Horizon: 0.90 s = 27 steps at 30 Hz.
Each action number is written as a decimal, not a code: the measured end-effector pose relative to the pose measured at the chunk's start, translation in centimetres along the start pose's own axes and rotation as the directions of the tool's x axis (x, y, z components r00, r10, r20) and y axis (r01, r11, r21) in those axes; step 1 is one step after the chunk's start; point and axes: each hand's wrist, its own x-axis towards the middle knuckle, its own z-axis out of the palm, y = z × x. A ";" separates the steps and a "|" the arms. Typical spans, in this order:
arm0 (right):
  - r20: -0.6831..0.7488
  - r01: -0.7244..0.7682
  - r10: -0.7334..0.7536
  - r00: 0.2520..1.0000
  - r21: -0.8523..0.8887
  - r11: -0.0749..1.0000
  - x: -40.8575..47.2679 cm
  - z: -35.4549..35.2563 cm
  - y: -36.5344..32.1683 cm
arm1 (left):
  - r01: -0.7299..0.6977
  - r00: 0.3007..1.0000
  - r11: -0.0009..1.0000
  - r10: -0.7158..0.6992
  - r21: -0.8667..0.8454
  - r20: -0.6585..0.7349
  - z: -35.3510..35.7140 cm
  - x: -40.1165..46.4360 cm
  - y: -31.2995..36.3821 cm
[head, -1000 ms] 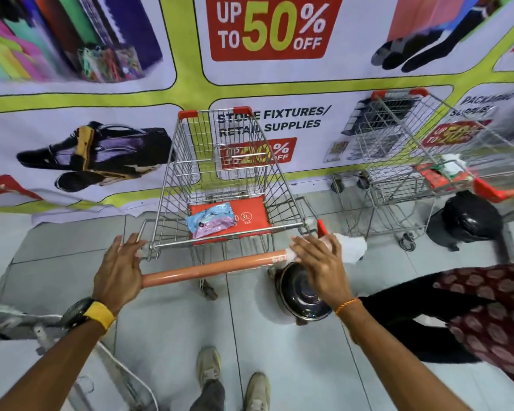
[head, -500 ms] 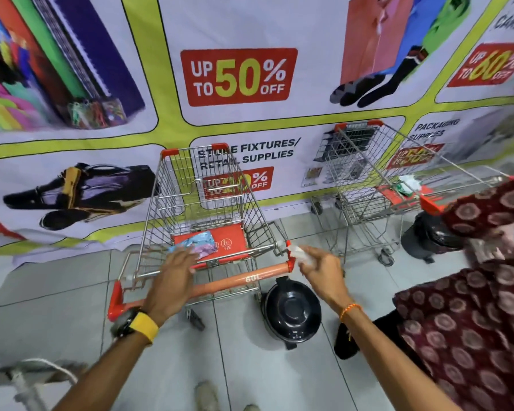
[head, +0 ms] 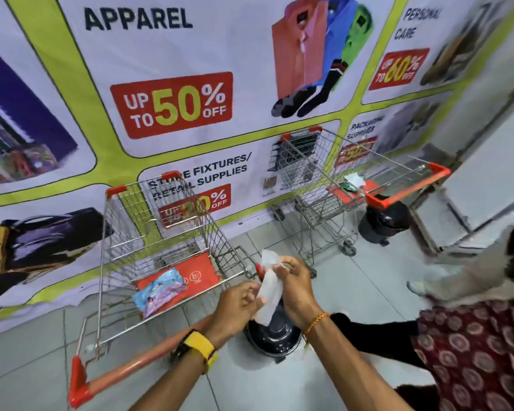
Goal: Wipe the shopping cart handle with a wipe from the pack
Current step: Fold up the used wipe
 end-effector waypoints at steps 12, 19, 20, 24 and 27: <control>0.078 0.235 -0.247 0.966 -0.665 0.709 -1.6 -4.9 0.8 | 0.187 0.976 0.882 -0.118 -0.432 0.181 1.0 4.0 3.9; -0.158 0.177 -0.222 0.962 -0.255 0.951 -2.2 -7.6 -0.2 | -0.024 0.965 0.996 0.044 -0.081 0.259 3.9 5.8 4.6; -0.176 0.174 -0.215 0.961 -0.221 0.960 -2.3 -8.0 -0.3 | -0.050 0.962 0.998 0.061 -0.049 0.267 4.1 6.0 4.6; -0.278 0.149 -0.187 0.942 -0.150 0.977 -2.0 -10.7 -0.7 | -0.078 0.972 0.996 0.068 0.037 0.225 4.3 6.6 4.6; -0.360 0.117 -0.141 0.922 -0.089 0.989 -0.8 -13.2 -0.5 | -0.132 0.985 0.977 0.111 0.169 0.128 3.9 8.1 3.3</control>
